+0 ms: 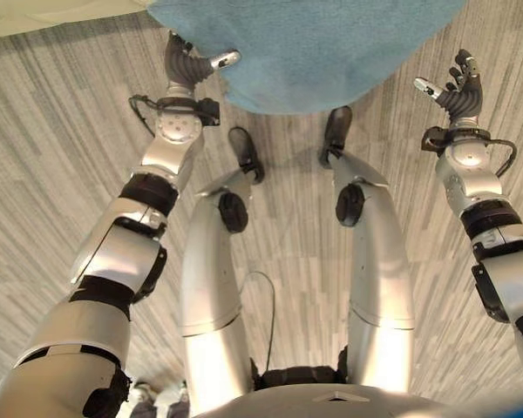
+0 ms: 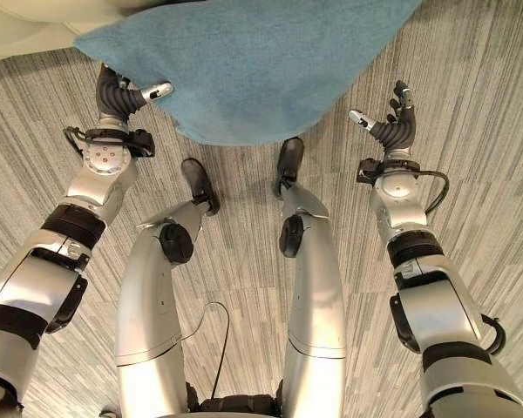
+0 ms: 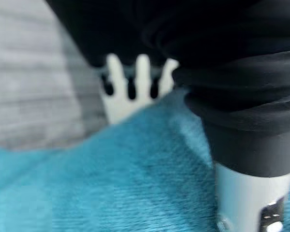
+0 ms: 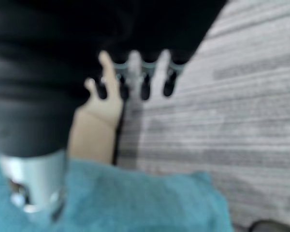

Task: Pick up all the scattered cushions and arrange them neatly on the sofa.

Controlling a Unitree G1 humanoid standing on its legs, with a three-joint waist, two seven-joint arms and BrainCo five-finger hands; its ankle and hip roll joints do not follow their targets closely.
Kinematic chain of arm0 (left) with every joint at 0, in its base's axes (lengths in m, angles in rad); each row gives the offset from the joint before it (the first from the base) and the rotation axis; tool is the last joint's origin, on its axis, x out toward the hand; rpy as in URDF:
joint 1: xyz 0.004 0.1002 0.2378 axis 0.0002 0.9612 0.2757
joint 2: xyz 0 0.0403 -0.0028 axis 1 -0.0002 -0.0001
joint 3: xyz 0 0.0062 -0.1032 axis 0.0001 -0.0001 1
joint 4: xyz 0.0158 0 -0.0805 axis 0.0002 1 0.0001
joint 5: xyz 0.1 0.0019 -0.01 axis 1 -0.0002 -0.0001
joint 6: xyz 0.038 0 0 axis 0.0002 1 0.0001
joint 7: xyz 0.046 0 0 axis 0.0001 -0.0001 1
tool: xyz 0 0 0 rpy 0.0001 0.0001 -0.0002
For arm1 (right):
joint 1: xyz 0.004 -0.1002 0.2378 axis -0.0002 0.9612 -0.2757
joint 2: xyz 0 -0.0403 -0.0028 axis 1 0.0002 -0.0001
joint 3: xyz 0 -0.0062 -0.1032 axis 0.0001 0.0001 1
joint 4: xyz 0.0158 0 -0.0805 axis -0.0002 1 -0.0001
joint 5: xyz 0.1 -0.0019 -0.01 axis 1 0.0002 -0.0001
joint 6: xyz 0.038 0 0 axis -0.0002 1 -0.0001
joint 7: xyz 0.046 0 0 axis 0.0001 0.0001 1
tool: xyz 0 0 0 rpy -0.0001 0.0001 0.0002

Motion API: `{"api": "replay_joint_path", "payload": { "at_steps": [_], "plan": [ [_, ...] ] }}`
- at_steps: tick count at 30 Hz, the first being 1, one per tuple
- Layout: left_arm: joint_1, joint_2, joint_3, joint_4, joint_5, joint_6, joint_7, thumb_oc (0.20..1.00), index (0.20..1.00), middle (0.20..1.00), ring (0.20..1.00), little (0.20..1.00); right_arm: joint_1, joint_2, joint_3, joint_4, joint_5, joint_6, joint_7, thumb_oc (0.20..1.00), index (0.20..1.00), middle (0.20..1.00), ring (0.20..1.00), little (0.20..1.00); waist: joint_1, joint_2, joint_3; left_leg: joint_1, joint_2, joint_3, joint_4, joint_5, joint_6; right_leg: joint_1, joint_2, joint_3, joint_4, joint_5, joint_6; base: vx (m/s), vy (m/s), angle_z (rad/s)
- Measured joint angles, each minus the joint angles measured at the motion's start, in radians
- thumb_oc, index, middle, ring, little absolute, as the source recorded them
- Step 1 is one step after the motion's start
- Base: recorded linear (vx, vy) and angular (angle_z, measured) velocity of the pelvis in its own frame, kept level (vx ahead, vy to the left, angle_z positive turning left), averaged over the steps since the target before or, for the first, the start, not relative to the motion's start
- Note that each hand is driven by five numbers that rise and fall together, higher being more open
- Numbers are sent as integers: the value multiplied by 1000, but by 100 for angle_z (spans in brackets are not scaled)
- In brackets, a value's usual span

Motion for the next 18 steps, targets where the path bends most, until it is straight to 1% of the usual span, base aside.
{"api": "replay_joint_path", "payload": {
  "at_steps": [1, 2, 4, 9, 11, 16, 18],
  "plan": [
    [-29, -3, -35, 0, -2, 1, 0, 1000, 1000, 1000, 1000, 1000, -28, -21, 20, 31, 0, 2, 7, 1000, 1000, 1000, 1000, 1000, 7, 0, 0, -3, -6, 0, -1, 0, 0, -4, -7, 0, 6, -3, 1, 20, -22, 8],
    [-38, -5, -45, -1, -2, 1, 0, 1000, 1000, 1000, 1000, 1000, -39, -24, 21, 40, 0, 2, 10, 1000, 1000, 1000, 1000, 1000, 9, 0, 0, -5, -7, -1, 0, 0, 0, -7, -9, 1, 9, -6, 3, 16, -16, 8],
    [-48, -9, -51, -3, -3, 2, 0, 1000, 1000, 1000, 1000, 1000, -56, -25, 34, 50, 0, 3, 17, 1000, 1000, 1000, 1000, 1000, 13, 0, 0, -11, -10, -2, 0, 0, 0, -14, -10, 1, 11, -11, 8, 9, -10, 2],
    [-51, -33, -57, -39, -4, 4, 9, 1000, 1000, 1000, 1000, 1000, -78, -36, 55, 50, 0, 13, 27, 1000, 1000, 1000, 1000, 1000, 28, 0, 0, -28, -10, -1, 3, 0, 0, -33, -10, 3, 16, -10, 4, 0, 0, 0],
    [-64, -49, -88, -39, -11, 6, 15, 1000, 1000, 1000, 1000, 1000, -117, -51, 104, 76, -1, 25, 27, 1000, 1000, 1000, 1000, 1000, 37, 1, -1, -28, -11, -1, 4, 0, 1, -33, -10, 4, 17, -9, 2, 0, 0, 0],
    [-68, -95, -99, -40, -16, 8, 20, 1000, 1000, 1000, 1000, 1000, -193, -46, 150, 82, -1, 44, 18, 1000, 1000, 1000, 1000, 1000, 46, 2, -1, -27, -11, 0, 7, 1, 2, -33, -10, 6, 20, -7, 1, 0, 0, 0],
    [-68, -109, -98, -39, -18, 8, 22, 1000, 1000, 1000, 1000, 1000, -214, -27, 167, 79, -1, 50, 8, 1000, 1000, 1000, 1000, 1000, 46, 2, -1, -26, -10, 2, 11, 1, 2, -33, -10, 8, 22, -6, 0, 0, 0, 0]
  ]
}}
